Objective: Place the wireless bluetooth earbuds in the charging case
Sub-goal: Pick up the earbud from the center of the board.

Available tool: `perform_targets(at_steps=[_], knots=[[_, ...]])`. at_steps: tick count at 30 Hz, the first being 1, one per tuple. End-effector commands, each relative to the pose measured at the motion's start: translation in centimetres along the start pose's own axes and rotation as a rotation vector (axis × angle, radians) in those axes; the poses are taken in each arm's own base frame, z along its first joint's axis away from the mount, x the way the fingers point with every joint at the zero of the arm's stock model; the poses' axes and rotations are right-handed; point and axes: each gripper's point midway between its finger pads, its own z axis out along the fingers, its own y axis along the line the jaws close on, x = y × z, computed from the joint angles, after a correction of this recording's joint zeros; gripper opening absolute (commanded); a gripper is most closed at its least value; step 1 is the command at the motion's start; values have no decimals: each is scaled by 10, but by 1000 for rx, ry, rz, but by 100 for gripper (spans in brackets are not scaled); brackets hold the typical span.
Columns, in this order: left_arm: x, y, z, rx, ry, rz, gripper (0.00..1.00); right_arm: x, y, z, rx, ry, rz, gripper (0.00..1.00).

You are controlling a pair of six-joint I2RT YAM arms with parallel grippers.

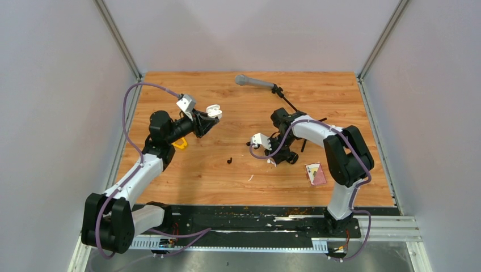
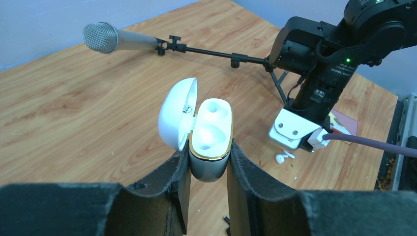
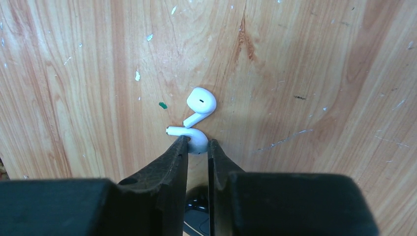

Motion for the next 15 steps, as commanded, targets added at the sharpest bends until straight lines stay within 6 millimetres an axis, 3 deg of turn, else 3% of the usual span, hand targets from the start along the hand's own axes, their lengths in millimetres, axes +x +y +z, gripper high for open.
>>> perform_targets(at_steps=[1,7,15], knots=[[-14,-1,2,2,-40,20,1,-7,-12,-8,69,-5,-19,3],[-10,-1,3,7,-36,12,1,-36,-10,-64,192,-74,-40,1],[-11,-26,17,107,-45,35,1,-107,-7,-166,432,-234,-157,1]])
